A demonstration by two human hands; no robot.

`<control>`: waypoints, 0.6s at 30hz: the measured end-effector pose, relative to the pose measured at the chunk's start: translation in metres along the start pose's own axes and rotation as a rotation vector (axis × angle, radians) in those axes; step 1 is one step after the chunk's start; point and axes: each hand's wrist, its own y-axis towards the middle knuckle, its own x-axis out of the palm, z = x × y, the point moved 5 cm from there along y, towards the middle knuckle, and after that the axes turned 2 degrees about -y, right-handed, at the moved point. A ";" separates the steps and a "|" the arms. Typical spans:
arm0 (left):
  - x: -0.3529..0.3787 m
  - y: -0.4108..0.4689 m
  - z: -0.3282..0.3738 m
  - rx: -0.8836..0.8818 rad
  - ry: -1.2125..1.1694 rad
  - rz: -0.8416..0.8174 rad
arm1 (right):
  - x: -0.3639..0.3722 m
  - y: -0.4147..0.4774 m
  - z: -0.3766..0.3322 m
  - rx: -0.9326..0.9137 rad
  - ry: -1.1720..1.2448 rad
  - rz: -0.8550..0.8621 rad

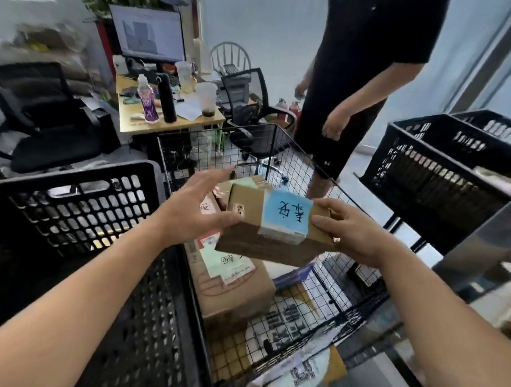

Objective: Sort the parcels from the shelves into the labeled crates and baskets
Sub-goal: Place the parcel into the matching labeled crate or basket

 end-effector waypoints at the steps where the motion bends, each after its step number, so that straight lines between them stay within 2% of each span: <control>1: 0.003 -0.002 0.002 0.018 -0.007 -0.055 | -0.002 -0.004 0.000 0.018 -0.018 -0.016; 6: 0.025 -0.016 0.007 0.030 0.007 -0.305 | -0.001 -0.017 0.005 0.102 -0.100 -0.097; 11: 0.051 -0.033 0.013 0.038 0.204 -0.495 | 0.001 -0.022 0.023 0.228 -0.125 -0.143; 15: 0.055 -0.039 0.017 0.008 0.305 -0.511 | 0.014 -0.024 0.017 0.243 -0.296 -0.197; 18: 0.043 -0.039 0.014 0.028 0.332 -0.376 | 0.031 -0.026 0.021 0.254 -0.423 -0.246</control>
